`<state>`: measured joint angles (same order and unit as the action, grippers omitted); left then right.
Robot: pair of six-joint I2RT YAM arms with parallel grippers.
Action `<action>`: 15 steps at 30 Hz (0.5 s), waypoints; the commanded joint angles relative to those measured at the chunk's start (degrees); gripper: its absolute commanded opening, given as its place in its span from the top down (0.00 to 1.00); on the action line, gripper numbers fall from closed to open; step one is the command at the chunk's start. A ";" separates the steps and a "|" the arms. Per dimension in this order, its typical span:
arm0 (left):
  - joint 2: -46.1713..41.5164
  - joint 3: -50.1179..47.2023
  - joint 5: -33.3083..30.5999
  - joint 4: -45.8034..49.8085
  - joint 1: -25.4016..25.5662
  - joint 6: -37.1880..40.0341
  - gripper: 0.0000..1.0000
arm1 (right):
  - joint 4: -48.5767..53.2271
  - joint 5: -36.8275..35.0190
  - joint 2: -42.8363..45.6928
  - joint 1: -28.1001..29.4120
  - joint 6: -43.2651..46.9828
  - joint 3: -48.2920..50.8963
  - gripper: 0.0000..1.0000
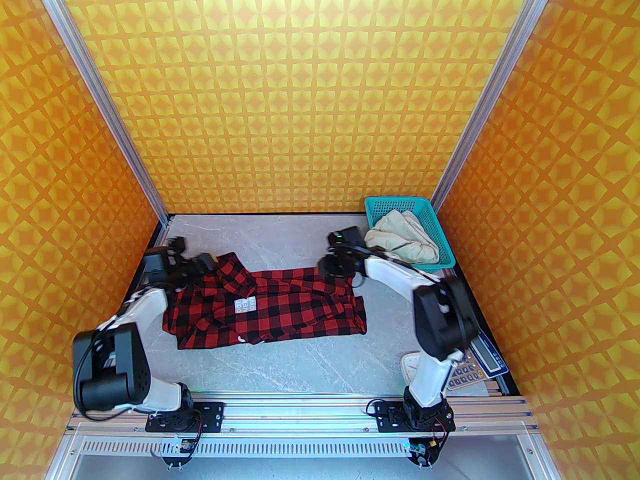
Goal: Fold and stack the mixed laundry pile
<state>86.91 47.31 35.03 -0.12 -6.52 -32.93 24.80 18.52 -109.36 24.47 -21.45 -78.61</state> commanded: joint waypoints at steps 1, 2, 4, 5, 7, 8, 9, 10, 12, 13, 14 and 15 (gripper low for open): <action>0.45 -1.43 -3.79 1.03 1.70 -3.94 0.53 | 0.36 2.20 -2.88 4.90 -3.52 -4.85 0.61; -0.01 -1.37 -4.13 1.34 1.24 -3.38 0.53 | -0.78 3.61 -3.63 6.61 -5.03 -5.76 0.60; -0.77 -0.53 -4.20 2.71 0.10 -1.71 0.53 | -3.96 5.82 -5.22 9.68 -8.89 -6.88 0.58; -1.50 -0.38 -3.79 2.93 -0.53 -0.79 0.52 | -5.30 6.42 -6.33 11.50 -10.29 -7.77 0.56; -2.64 -0.29 -2.24 3.63 -2.63 0.33 0.51 | -5.66 4.85 -8.28 14.35 -11.46 -9.87 0.52; -3.24 -0.36 -1.77 3.86 -3.94 0.66 0.51 | -5.82 3.62 -9.58 16.17 -12.20 -11.41 0.50; -3.64 -0.52 -1.22 3.85 -5.48 0.82 0.51 | -6.13 2.86 -10.82 17.17 -13.08 -12.52 0.49; -3.77 -0.62 -0.74 3.81 -6.89 0.70 0.51 | -6.44 2.12 -11.93 18.09 -14.10 -13.67 0.48; -3.73 -0.47 0.34 3.81 -9.08 0.58 0.51 | -6.59 1.20 -14.72 19.47 -16.67 -16.16 0.48; -3.60 -0.38 0.39 3.94 -9.56 0.56 0.51 | -6.83 0.66 -15.58 19.92 -17.70 -16.82 0.48; -3.35 -0.21 0.52 3.84 -9.86 0.58 0.51 | -7.43 -0.53 -16.36 20.25 -19.33 -17.10 0.47; -3.00 -0.15 0.57 3.58 -9.90 0.66 0.51 | -8.38 -1.55 -17.07 20.64 -21.17 -17.13 0.47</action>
<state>83.94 46.44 33.78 2.70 -15.99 -33.61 18.41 20.62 -123.76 45.36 -36.51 -94.21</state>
